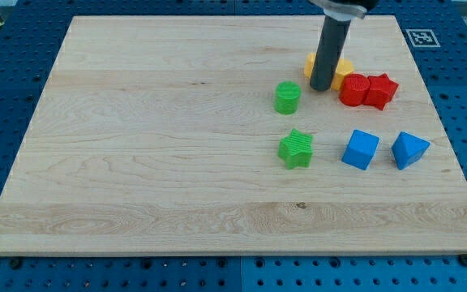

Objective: Move the green towards the yellow hexagon

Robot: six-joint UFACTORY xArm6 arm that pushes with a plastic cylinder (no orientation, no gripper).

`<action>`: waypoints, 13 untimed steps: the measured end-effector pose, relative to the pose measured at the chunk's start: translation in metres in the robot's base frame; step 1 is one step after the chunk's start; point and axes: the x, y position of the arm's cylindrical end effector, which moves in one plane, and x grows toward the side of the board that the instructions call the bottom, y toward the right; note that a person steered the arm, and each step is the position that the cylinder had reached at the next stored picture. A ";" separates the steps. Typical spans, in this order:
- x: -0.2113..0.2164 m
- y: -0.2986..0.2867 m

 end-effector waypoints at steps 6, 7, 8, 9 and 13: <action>-0.009 0.051; -0.009 0.021; -0.009 -0.022; -0.009 -0.063; 0.084 -0.065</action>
